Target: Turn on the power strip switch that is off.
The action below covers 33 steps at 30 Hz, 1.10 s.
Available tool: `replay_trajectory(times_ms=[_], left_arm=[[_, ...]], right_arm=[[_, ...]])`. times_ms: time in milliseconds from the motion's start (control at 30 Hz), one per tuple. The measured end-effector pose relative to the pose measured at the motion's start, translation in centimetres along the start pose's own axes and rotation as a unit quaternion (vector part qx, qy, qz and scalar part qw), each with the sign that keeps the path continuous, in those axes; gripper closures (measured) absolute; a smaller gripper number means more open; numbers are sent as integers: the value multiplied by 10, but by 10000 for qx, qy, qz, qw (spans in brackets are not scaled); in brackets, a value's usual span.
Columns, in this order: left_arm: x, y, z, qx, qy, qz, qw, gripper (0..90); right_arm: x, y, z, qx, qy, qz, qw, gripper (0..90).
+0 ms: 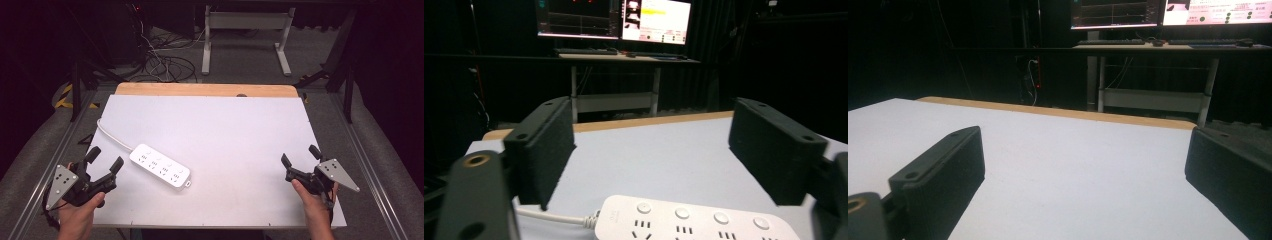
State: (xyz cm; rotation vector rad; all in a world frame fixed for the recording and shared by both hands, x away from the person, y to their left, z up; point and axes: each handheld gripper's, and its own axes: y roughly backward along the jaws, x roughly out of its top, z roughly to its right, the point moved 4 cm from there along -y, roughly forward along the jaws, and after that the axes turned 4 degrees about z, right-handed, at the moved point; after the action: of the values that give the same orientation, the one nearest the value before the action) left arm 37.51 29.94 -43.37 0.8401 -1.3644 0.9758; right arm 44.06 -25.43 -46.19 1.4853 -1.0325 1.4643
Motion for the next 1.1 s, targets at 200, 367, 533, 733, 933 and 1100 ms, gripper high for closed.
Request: replay_trajectory(times_ms=[200,367,533,733,933,1100], left_arm=[[0,0,1,-65,-25,6,10000,295],[0,-1,1,-53,-3,9,10000,299],[0,0,0,-37,-37,68,10000,492],[1,2,-5,-68,56,106,9999,622],[1,1,-4,-64,-6,93,9999,666],[0,0,-4,-89,38,-56,9999,735]], right_arm=[[0,0,0,-2,4,4,10000,33],[0,0,0,3,3,-4,10000,34],[0,0,0,10,9,-15,10000,35],[-1,0,0,8,19,-27,10000,35],[-1,0,0,15,19,-35,10000,36],[-1,0,1,13,13,-39,10000,36]])
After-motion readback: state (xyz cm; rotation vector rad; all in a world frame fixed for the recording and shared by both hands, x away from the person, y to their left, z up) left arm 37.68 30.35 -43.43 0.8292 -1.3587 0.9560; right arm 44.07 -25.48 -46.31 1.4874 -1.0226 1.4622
